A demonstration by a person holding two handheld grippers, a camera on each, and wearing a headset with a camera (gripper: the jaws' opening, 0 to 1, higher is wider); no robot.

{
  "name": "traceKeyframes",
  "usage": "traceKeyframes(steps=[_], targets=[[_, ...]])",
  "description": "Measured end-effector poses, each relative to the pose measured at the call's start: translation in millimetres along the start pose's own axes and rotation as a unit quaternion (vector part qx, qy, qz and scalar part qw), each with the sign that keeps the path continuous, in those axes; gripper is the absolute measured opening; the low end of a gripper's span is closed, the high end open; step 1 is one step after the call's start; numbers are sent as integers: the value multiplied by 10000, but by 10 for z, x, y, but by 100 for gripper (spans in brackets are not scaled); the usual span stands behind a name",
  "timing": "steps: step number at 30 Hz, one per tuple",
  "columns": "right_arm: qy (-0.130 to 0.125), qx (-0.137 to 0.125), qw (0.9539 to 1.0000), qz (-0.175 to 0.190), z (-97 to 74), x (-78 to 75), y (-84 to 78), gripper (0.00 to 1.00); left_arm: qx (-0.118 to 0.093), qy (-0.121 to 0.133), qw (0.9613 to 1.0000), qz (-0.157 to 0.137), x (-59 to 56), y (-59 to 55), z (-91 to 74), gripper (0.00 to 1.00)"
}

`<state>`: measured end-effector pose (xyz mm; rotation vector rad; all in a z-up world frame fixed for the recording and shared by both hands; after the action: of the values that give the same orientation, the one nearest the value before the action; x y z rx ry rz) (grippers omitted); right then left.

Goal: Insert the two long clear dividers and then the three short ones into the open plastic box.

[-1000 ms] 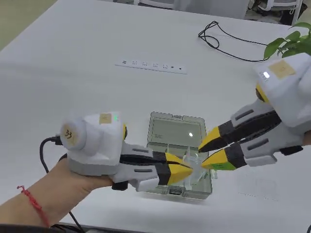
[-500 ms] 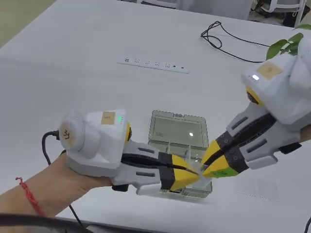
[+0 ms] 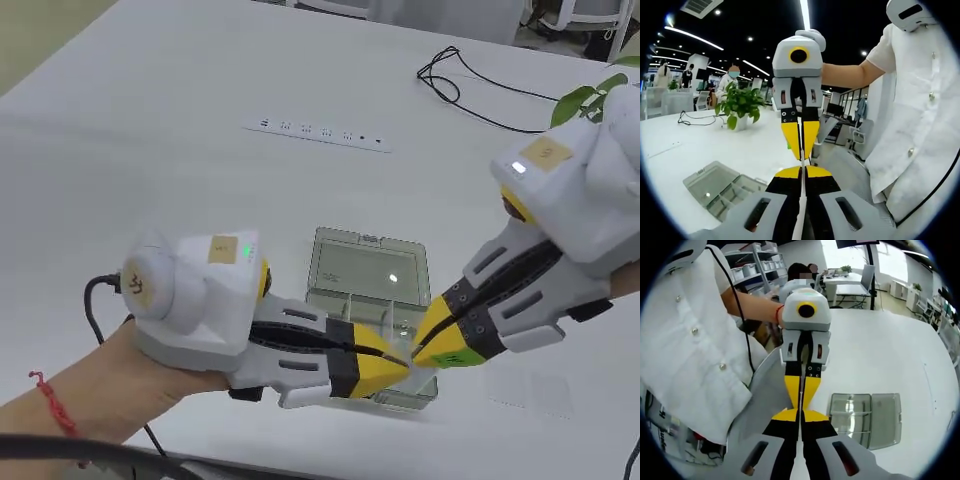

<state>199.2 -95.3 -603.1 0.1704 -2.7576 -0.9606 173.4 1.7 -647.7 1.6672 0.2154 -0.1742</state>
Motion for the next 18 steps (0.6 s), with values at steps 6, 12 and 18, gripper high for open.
traceKeyframes(steps=[6,12,18], targets=[[-41,20,10000,-10,25,2,19,3,25,45,10000,-1,4,-12,-17,0],[-105,19,9999,7,42,-26,32,3,45,125,9999,-14,16,-28,-46,0],[-166,5,9999,24,51,-51,39,3,113,319,9994,-48,52,-76,-92,8]])
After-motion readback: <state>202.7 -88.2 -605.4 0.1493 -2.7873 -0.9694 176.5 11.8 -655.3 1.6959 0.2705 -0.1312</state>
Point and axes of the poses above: the centre of the closed fingertips' face, and the gripper's own axes: z roughly forward along the fingers, x roughly to its left, y roughly out of its top, the point moved 7 cm from there along -z, roughly backward along the fingers, and after that the axes turned 5 degrees about -y, right-handed, at the moved point
